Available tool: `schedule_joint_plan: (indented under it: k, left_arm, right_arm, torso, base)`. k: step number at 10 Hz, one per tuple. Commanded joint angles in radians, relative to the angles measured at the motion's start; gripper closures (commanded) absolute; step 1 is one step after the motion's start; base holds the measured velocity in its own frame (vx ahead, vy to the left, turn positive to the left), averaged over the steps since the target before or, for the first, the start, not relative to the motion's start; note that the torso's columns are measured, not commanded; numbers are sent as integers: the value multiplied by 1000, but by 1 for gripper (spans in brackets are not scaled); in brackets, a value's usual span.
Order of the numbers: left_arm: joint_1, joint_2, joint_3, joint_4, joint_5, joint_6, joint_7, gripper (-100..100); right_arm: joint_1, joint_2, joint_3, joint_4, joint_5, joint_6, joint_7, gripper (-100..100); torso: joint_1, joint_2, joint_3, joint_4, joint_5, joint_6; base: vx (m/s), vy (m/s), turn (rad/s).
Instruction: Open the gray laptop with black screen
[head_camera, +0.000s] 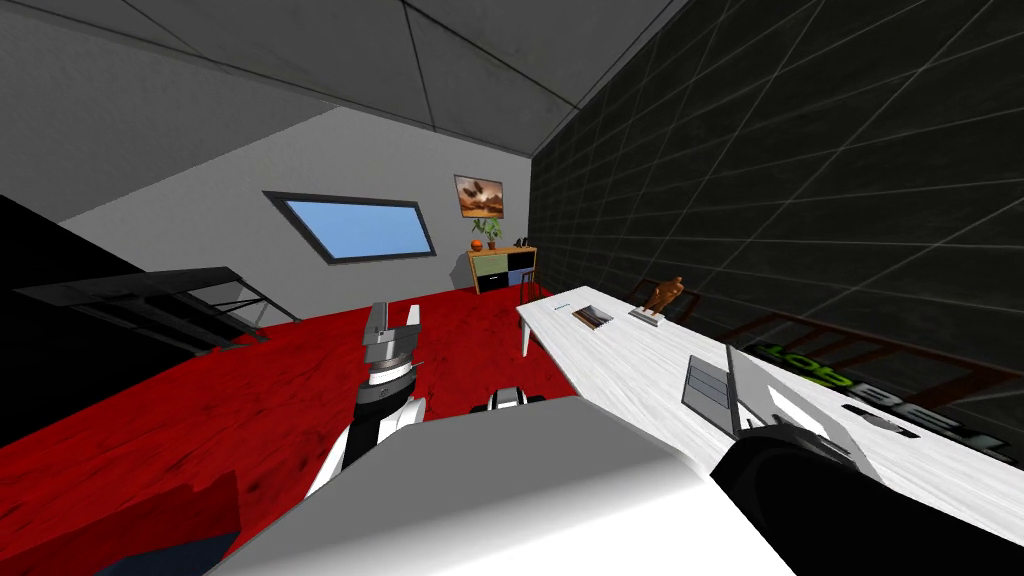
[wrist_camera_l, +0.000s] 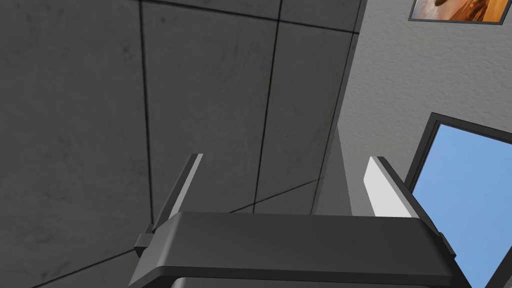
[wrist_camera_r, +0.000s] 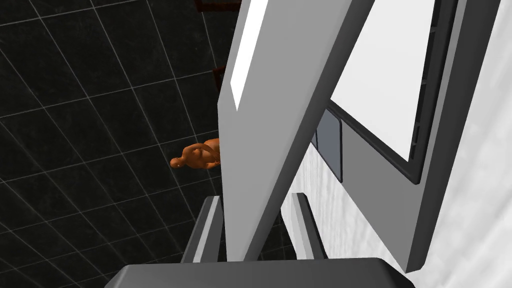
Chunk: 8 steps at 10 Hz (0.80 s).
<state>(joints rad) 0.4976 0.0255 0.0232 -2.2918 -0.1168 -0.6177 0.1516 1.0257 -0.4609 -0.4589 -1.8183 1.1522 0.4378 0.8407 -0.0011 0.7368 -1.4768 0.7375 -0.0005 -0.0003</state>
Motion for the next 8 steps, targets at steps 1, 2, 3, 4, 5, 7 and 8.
schedule_joint_plan:
  k: [1, 2, 3, 4, 5, 7, 8]
  left_arm:
    - [0, 0, 0, 0, 0, 0, 0, 0]
    - [0, 0, 0, 0, 0, 0, 0, 0]
    - [0, 0, 0, 0, 0, 0, 0, 0]
    - [0, 0, 0, 0, 0, 0, 0, 0]
    - [0, 0, 0, 0, 0, 0, 0, 0]
    - [0, 0, 0, 0, 0, 0, 0, 0]
    - [0, 0, 0, 0, 0, 0, 0, 0]
  right_arm:
    - [-53, -53, -18, 75, -79, -72, 75, -100]
    - [-53, -53, -18, 103, -88, -93, 85, -100]
    - [-53, -53, -18, 115, -88, -93, 85, -100]
    - [-105, -101, -37, 155, -132, -139, 133, -100]
    - [-107, -106, -37, 173, -176, -149, 169, -100]
    - [-107, -106, -37, 229, -176, -185, 171, -100]
    - [-155, -145, -55, 256, -216, -225, 219, -100]
  torso:
    - [3, 0, 0, 0, 1, 1]
    - [3, 1, 1, 0, 1, 0]
    - [1, 5, 3, 1, 1, 0]
    - [-2, 5, 3, 2, 0, 0]
    - [1, 2, 1, 1, 0, 1]
    - [1, 0, 0, 0, 0, 0]
    - [0, 2, 1, 0, 1, 1]
  base:
    - [79, 85, -106]
    - [24, 49, 5]
    - [-7, 10, 7]
    - [31, 59, -185]
    - [47, 69, -114]
    - [28, 23, 16]
    - [59, 68, -178]
